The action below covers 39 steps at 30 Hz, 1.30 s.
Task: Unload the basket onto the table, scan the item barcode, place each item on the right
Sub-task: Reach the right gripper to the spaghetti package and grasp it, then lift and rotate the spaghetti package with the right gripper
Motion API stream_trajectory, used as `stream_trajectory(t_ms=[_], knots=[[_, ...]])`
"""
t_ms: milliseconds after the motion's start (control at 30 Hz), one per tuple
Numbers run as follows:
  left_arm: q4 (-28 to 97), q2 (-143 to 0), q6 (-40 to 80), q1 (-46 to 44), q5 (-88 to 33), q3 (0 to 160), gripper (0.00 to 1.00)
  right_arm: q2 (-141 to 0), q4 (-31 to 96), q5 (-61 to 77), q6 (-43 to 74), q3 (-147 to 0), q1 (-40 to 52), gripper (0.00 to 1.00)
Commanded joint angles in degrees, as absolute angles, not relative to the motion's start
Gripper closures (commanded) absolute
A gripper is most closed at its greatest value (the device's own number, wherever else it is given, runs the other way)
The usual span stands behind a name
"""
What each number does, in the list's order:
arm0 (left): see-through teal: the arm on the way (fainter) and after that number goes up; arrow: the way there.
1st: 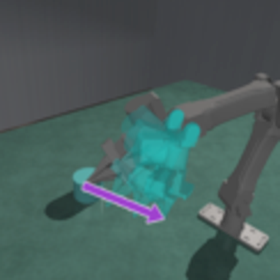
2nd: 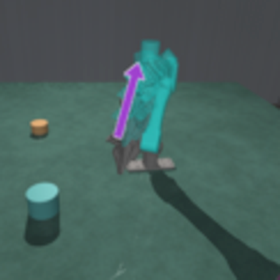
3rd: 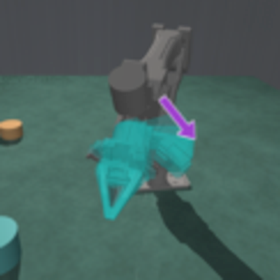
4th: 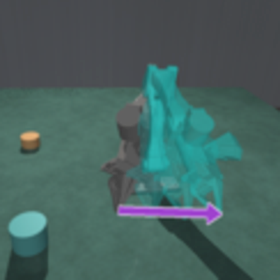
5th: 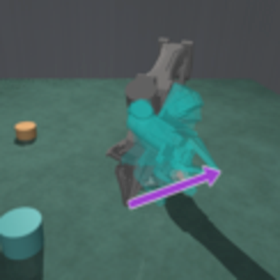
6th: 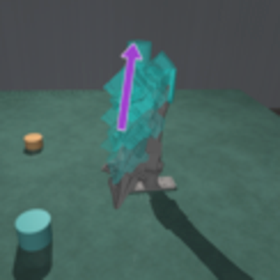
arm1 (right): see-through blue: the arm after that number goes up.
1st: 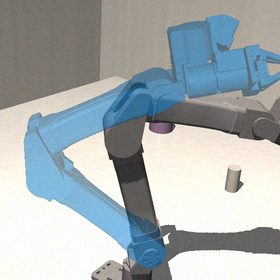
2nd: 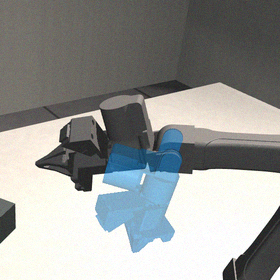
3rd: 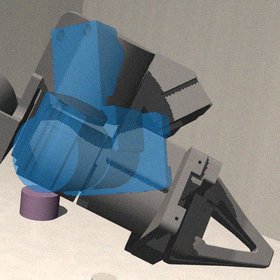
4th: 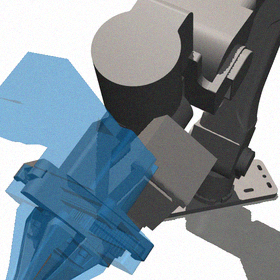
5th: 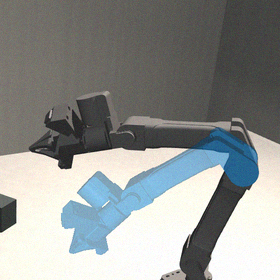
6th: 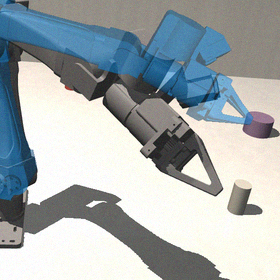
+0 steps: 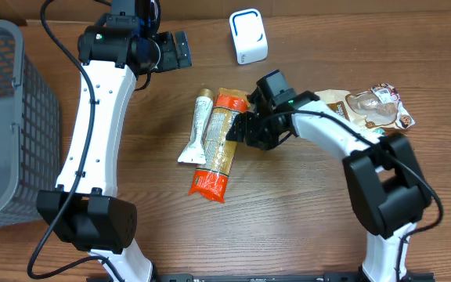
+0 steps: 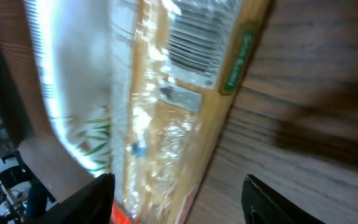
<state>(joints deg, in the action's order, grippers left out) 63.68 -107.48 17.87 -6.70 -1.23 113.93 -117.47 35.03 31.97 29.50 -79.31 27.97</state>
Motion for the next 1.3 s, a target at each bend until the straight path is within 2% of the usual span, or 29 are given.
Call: stream_trajectory(t_ms=[0, 67, 167, 367, 467, 500, 633, 833, 933, 1067, 1167, 1267], knots=[[63.68, -107.5, 17.8, -6.76, -1.06, 114.48, 0.0, -119.79, 33.17, 31.38, 31.79, -78.7, 29.28, 0.35], [63.68, -107.5, 17.8, -6.76, -1.06, 114.48, 0.0, -120.62, 31.79, 31.33, 31.79, -78.7, 30.24, 0.36], [63.68, -107.5, 17.8, -6.79, -1.06, 114.48, 0.0, -121.67, 30.46, 30.0, 34.11, -78.7, 31.68, 0.42], [63.68, -107.5, 17.8, -6.76, -1.06, 114.48, 0.0, -123.9, 30.0, 25.43, 38.19, -78.67, 34.46, 0.67], [63.68, -107.5, 17.8, -6.76, -1.06, 114.48, 0.0, -123.9, 30.04, 24.4, 38.15, -78.7, 34.72, 0.82], [63.68, -107.5, 17.8, -6.76, -1.06, 114.48, 0.01, -123.9, 30.06, 23.99, 38.13, -78.72, 34.72, 0.95], [63.68, -107.5, 17.8, -6.76, -1.06, 114.48, 0.0, -123.61, 31.86, 24.05, 37.1, -79.11, 33.36, 0.96], [63.68, -107.5, 17.8, -6.76, -1.06, 114.48, 0.01, -119.42, 44.62, 19.79, 26.72, -84.73, 28.93, 0.96], [63.68, -107.5, 17.8, -6.76, -1.06, 114.48, 0.0, -116.03, 59.9, 10.83, 18.09, -93.45, 28.16, 0.96], [63.68, -107.5, 17.8, -6.76, -1.06, 114.48, 0.0, -115.61, 75.4, -6.11, 17.06, -102.04, 30.98, 0.96], [63.68, -107.5, 17.8, -6.76, -1.06, 114.48, 0.0, -115.63, 80.77, -19.35, 17.06, -103.02, 34.89, 0.96], [63.68, -107.5, 17.8, -6.76, -1.06, 114.48, 0.0, -117.16, 81.71, -23.31, 16.8, -102.87, 39.05, 0.96]])
